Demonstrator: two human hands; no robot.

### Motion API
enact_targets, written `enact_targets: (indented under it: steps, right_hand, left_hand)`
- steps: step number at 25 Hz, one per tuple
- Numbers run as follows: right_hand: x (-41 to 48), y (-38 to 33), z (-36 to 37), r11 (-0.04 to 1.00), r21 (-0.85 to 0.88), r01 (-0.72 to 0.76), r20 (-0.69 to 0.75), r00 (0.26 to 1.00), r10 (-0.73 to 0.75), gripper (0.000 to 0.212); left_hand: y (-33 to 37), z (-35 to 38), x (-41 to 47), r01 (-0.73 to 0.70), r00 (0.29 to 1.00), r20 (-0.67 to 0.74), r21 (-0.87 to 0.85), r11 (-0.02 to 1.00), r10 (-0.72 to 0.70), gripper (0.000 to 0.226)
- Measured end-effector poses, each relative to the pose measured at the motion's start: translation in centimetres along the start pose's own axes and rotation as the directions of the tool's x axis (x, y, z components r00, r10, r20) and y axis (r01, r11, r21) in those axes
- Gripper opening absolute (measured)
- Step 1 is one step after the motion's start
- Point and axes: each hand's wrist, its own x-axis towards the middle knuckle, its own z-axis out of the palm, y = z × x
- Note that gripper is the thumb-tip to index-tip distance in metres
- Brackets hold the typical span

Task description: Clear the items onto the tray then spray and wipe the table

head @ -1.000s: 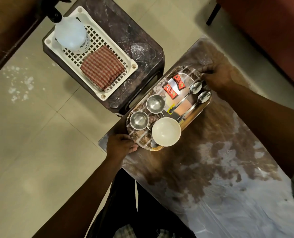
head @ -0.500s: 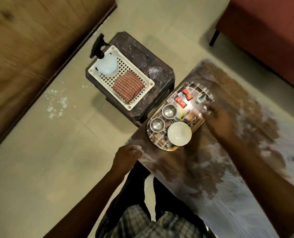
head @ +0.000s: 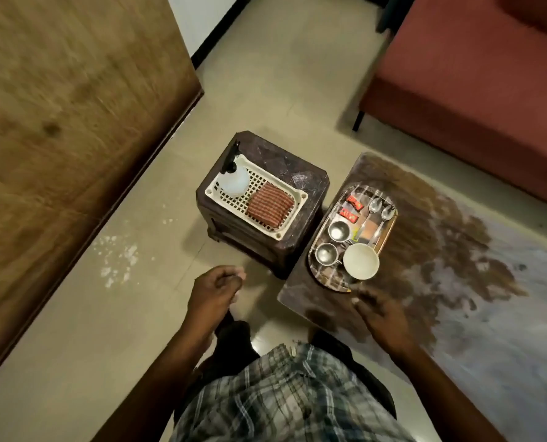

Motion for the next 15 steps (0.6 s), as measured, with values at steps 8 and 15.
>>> enact_targets:
  steps: [8, 15]
  right_hand:
    - [2.3, -12.4, 12.0, 0.989, 0.094, 0.112, -0.076, 0.992, -0.105, 0.026]
    - [11.2, -16.3, 14.6, 0.977, 0.199, 0.071, -0.029, 0.997, -0.067, 0.035]
  left_hand:
    - [7.5, -7.8, 7.2, -0.175, 0.975, 0.143, 0.031, 0.984, 0.169, 0.017]
    - [10.7, -5.4, 15.5, -0.238, 0.966, 0.133, 0.117, 0.964, 0.222, 0.036]
